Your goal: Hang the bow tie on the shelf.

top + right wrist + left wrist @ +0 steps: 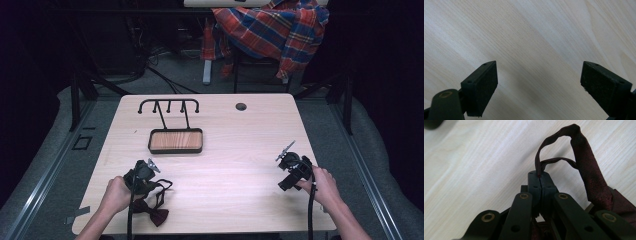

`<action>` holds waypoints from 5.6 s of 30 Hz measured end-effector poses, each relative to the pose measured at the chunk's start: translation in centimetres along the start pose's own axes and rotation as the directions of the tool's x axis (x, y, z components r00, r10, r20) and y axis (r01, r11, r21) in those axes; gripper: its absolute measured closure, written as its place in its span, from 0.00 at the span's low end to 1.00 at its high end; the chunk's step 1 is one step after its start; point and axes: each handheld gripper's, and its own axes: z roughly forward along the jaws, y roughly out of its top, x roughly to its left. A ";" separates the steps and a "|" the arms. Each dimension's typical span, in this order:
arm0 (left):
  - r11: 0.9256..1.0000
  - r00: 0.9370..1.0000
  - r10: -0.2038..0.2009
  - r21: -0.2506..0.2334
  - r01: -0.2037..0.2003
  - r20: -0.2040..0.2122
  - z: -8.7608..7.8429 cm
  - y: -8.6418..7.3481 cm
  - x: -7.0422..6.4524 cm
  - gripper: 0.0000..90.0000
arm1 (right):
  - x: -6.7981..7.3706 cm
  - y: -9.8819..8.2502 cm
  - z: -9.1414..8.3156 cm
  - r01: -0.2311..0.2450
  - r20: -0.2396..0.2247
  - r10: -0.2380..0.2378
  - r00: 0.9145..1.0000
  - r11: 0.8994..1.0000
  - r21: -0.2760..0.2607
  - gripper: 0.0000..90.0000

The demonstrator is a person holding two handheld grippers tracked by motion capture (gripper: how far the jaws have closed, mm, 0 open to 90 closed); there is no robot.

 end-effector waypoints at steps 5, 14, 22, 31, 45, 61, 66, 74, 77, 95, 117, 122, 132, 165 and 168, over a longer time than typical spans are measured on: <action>0.998 1.000 -0.012 -0.060 0.011 -0.019 -1.2 -0.2 -0.1 0.99 | -0.1 0.0 0.0 0.004 -0.003 -0.004 1.000 1.000 0.002 0.15; 0.993 0.999 -0.016 -0.120 0.011 -0.040 -2.6 -0.1 -0.3 0.99 | 0.0 -0.4 0.1 -0.039 -0.016 0.039 0.999 0.999 -0.035 0.15; 0.981 0.998 -0.039 -0.190 0.028 -0.056 -4.2 0.0 -0.2 0.99 | -0.1 -0.5 -0.3 -0.039 -0.009 0.038 0.999 0.998 -0.047 0.14; 0.969 0.996 -0.048 -0.245 0.027 -0.079 -5.6 0.3 0.0 0.99 | -0.8 -0.5 -0.3 -0.028 -0.001 0.028 1.000 1.000 -0.001 0.13; 0.958 0.992 -0.073 -0.282 0.041 -0.103 -7.5 0.9 1.0 0.99 | -1.0 -0.6 -0.3 -0.061 0.011 0.061 0.998 0.998 -0.028 0.13; 0.956 0.986 -0.087 -0.290 0.043 -0.140 -9.0 2.2 2.4 0.99 | -0.9 -0.5 -0.5 -0.055 0.019 0.056 0.998 0.998 -0.030 0.14; 0.957 0.983 -0.096 -0.287 0.048 -0.154 -9.3 2.6 3.0 0.99 | -0.9 -0.5 -0.5 -0.060 0.019 0.060 0.998 0.998 -0.036 0.14; 0.954 0.979 -0.112 -0.295 0.058 -0.169 -9.7 3.3 4.0 0.99 | -0.6 -0.4 -0.3 -0.084 0.023 0.086 0.996 0.995 -0.062 0.14; 0.956 0.977 -0.114 -0.289 0.058 -0.180 -9.9 3.5 4.4 0.99 | -0.8 -0.5 -0.3 -0.087 0.025 0.088 0.996 0.995 -0.053 0.14; 0.940 0.962 -0.167 -0.329 0.089 -0.216 -11.5 4.4 6.5 0.99 | -1.0 -0.5 -0.6 -0.077 0.031 0.078 0.996 0.996 -0.034 0.14; 0.921 0.950 -0.205 -0.376 0.105 -0.237 -13.0 5.4 8.1 0.99 | -1.0 -0.6 -0.5 -0.085 0.029 0.086 0.996 0.996 -0.026 0.14; 0.916 0.950 -0.208 -0.387 0.105 -0.235 -13.2 5.9 8.3 0.99 | -1.0 -0.6 -0.5 -0.084 0.026 0.084 0.996 0.996 -0.025 0.14; 0.911 0.947 -0.206 -0.402 0.094 -0.246 -14.1 7.7 8.6 0.99 | -0.9 -0.6 -0.6 -0.078 0.036 0.079 0.996 0.997 -0.023 0.14; 0.915 0.914 -0.283 -0.368 0.166 -0.292 -11.8 9.3 12.0 0.99 | -0.9 -0.6 -0.5 -0.076 0.029 0.077 0.997 0.997 -0.018 0.14; 0.917 0.909 -0.288 -0.360 0.172 -0.301 -11.6 9.4 12.3 0.99 | -0.7 -0.6 -0.3 -0.090 0.023 0.091 0.996 0.995 -0.040 0.14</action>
